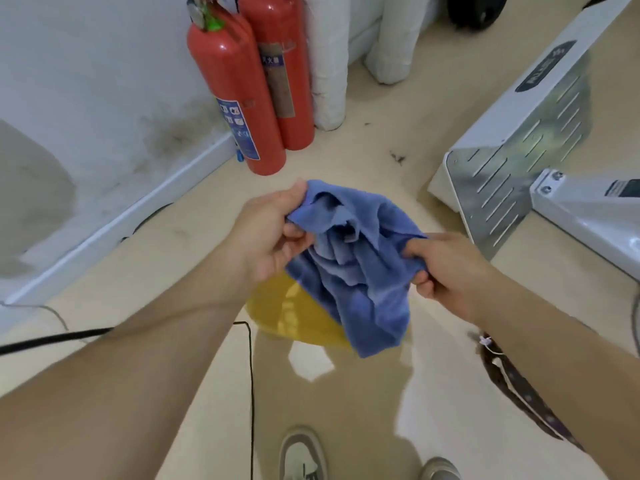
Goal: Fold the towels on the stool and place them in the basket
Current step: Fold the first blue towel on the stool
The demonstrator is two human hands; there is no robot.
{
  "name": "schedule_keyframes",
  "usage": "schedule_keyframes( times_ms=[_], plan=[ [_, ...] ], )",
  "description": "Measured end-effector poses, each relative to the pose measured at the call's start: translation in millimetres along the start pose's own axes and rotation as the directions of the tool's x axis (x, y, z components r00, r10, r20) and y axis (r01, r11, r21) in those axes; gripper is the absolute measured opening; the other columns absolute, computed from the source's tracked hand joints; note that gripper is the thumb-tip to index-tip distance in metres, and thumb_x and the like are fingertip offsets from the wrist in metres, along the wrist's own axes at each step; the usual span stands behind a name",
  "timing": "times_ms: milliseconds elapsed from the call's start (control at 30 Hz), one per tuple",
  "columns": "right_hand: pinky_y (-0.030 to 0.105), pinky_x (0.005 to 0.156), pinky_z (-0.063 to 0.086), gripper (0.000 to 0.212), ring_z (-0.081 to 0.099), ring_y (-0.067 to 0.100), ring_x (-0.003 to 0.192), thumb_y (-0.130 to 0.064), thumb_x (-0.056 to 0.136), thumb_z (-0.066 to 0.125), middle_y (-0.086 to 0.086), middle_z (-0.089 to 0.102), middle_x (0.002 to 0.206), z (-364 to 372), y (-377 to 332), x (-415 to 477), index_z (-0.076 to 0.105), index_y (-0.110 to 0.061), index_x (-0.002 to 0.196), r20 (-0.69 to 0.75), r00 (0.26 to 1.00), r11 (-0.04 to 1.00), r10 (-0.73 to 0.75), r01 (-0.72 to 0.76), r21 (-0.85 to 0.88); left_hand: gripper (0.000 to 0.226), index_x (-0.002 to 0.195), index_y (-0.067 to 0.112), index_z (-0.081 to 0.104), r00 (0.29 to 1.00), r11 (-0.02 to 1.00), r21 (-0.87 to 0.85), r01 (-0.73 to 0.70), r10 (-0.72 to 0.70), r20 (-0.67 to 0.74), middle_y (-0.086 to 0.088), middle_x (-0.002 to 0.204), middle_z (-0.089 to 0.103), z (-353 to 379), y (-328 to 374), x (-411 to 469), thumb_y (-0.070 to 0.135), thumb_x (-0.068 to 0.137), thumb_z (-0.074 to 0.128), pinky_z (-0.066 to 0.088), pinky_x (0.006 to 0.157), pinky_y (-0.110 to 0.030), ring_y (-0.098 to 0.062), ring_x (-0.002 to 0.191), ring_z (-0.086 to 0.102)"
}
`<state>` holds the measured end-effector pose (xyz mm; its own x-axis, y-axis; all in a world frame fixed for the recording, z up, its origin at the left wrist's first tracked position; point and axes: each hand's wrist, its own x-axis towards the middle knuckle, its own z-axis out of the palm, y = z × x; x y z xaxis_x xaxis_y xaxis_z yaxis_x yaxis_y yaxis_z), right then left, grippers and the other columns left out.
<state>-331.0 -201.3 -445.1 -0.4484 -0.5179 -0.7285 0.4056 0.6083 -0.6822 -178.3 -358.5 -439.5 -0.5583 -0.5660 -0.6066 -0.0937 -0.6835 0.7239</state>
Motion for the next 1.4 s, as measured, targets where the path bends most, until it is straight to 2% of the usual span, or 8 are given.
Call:
schedule_keyframes(
  times_ms=[133, 300, 533, 800, 967, 1167, 1300, 1400],
  plan=[
    [0.015, 0.034, 0.038, 0.027, 0.044, 0.009, 0.030, 0.001, 0.085, 0.044, 0.002, 0.050, 0.042, -28.4, -80.3, -25.4, 0.061, -0.009, 0.067, -0.095, 0.952, 0.941, -0.292, 0.267, -0.208, 0.004, 0.089, 0.010, 0.066, 0.997, 0.922, 0.380, -0.076, 0.071, 0.029, 0.006, 0.049, 0.051, 12.7, 84.5, -51.0, 0.009, 0.085, 0.065, 0.040, 0.043, -0.013, -0.002, 0.033, 0.034],
    [0.026, 0.043, 0.051, 0.029, 0.057, 0.016, 0.044, 0.002, 0.083, 0.039, 0.003, 0.056, 0.050, -36.9, -163.0, -55.4, 0.062, -0.009, 0.068, -0.148, 0.771, 0.772, -0.620, 0.565, -0.292, 0.019, 0.071, 0.019, 0.067, 0.902, -0.048, 0.997, -0.053, 0.425, 0.068, 0.005, 0.040, 0.057, 1.9, 155.9, -100.2, 0.006, 0.083, 0.059, 0.049, 0.051, -0.022, -0.006, 0.039, 0.055],
    [0.038, 0.053, 0.022, 0.014, 0.033, 0.023, 0.060, -0.003, 0.068, 0.038, 0.020, 0.037, 0.057, -45.4, -176.3, -67.0, 0.046, 0.005, 0.061, -0.130, 0.139, 0.190, -0.982, 0.730, -0.657, 0.033, 0.086, 0.016, 0.060, 0.346, 0.215, 0.942, -0.259, 0.931, -0.117, -0.002, 0.066, 0.058, -17.8, 177.1, -113.9, 0.005, 0.086, 0.028, 0.040, 0.043, -0.020, -0.016, 0.043, 0.064],
    [0.033, 0.054, 0.038, 0.025, 0.045, 0.016, 0.056, -0.023, 0.082, 0.047, 0.002, 0.050, 0.055, 36.7, -0.4, -55.4, 0.048, -0.015, 0.059, 0.554, 0.368, -0.089, -0.747, 0.771, -0.631, 0.031, 0.083, 0.012, 0.061, 0.711, 0.689, 0.722, -0.062, 0.538, -0.452, -0.017, 0.082, 0.065, -135.1, 25.9, -40.8, -0.002, 0.085, 0.033, 0.047, 0.061, -0.029, -0.031, 0.069, 0.060],
    [0.034, 0.047, 0.029, 0.036, 0.033, 0.021, 0.049, -0.024, 0.084, 0.050, 0.002, 0.036, 0.050, 123.3, 104.8, -2.3, 0.034, -0.015, 0.052, 0.720, 0.514, -0.127, -0.466, 0.766, -0.630, 0.040, 0.092, 0.026, 0.068, 0.807, 0.239, 0.970, -0.053, 0.582, -0.100, -0.002, 0.087, 0.059, -137.2, -41.5, -12.4, -0.003, 0.079, 0.042, 0.043, 0.059, -0.027, -0.021, 0.069, 0.053],
    [0.032, 0.058, 0.043, 0.028, 0.046, 0.012, 0.054, -0.029, 0.085, 0.056, -0.001, 0.052, 0.054, 125.2, 134.9, 11.1, 0.061, -0.009, 0.066, 0.693, 0.621, 0.205, -0.367, 0.781, -0.591, 0.022, 0.095, 0.029, 0.065, 0.988, -0.281, 0.950, -0.138, 0.029, 0.152, 0.016, 0.084, 0.060, -95.9, -96.2, -24.7, 0.018, 0.085, 0.050, 0.047, 0.074, -0.024, -0.012, 0.087, 0.058],
    [0.027, 0.077, 0.051, 0.016, 0.057, 0.008, 0.072, -0.025, 0.085, 0.060, 0.000, 0.069, 0.078, 101.1, 92.5, 19.2, 0.071, -0.014, 0.090, 0.729, 0.586, 0.237, -0.354, 0.810, -0.536, 0.035, 0.123, 0.023, 0.051, 0.891, -0.168, 0.985, 0.031, 0.452, 0.049, -0.005, 0.112, 0.060, -127.8, -100.2, 3.6, 0.033, 0.089, 0.055, 0.045, 0.081, -0.032, -0.025, 0.100, 0.057],
    [0.033, 0.090, 0.048, 0.027, 0.059, 0.013, 0.098, -0.022, 0.085, 0.057, 0.001, 0.068, 0.110, 64.7, 53.6, 76.2, 0.065, -0.020, 0.111, 0.450, 0.600, 0.175, -0.662, 0.707, -0.685, 0.048, 0.124, 0.019, 0.050, 0.898, 0.261, 0.961, 0.095, 0.395, -0.196, -0.010, 0.107, 0.063, -141.9, -97.3, 18.4, 0.043, 0.085, 0.064, 0.045, 0.069, -0.031, -0.028, 0.090, 0.061]
  ],
)
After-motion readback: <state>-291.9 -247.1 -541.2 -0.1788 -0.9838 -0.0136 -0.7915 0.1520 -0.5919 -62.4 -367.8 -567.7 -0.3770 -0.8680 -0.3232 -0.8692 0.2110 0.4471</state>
